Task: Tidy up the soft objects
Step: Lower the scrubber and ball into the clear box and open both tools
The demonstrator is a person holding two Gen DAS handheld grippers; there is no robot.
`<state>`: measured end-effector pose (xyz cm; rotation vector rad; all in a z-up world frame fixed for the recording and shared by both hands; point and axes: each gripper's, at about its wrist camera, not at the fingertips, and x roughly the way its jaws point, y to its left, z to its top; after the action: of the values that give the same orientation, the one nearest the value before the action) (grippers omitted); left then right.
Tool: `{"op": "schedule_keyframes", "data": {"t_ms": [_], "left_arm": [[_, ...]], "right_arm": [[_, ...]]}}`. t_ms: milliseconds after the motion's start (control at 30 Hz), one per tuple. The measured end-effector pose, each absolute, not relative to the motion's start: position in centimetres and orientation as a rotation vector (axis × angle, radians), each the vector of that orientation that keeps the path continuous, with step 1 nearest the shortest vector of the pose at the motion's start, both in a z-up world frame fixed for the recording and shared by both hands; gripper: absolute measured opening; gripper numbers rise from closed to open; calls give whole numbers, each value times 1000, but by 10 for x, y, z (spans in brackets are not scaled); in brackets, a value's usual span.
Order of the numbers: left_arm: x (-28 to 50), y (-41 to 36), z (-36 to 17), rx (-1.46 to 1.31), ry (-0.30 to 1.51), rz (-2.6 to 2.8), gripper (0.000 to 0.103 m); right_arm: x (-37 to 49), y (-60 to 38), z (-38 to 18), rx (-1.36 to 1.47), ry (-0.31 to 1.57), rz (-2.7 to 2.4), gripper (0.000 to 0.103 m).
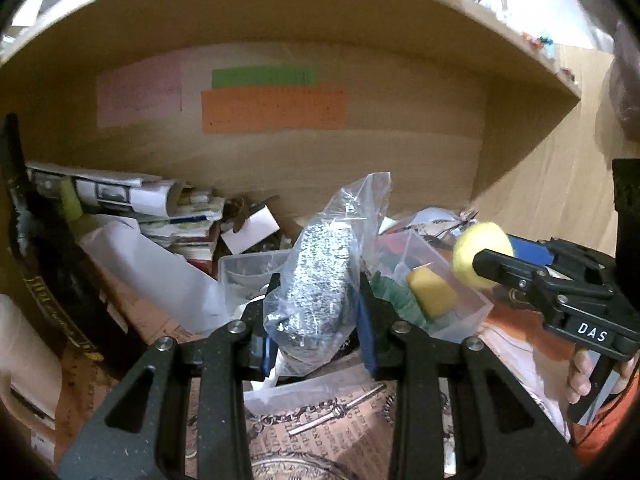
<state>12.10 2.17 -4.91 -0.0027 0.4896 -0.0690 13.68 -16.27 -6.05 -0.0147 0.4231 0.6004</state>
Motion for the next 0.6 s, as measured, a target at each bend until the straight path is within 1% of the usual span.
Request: {"op": "schedule_keyframes", "data": {"t_ms": [333, 600], "left_arm": [[170, 19, -86, -24, 630, -82, 33], [188, 15, -108, -9, 694, -82, 33]], "right_arm": [[170, -151, -87, -28, 529, 584, 38], [184, -145, -106, -73, 598, 546, 38]]}}
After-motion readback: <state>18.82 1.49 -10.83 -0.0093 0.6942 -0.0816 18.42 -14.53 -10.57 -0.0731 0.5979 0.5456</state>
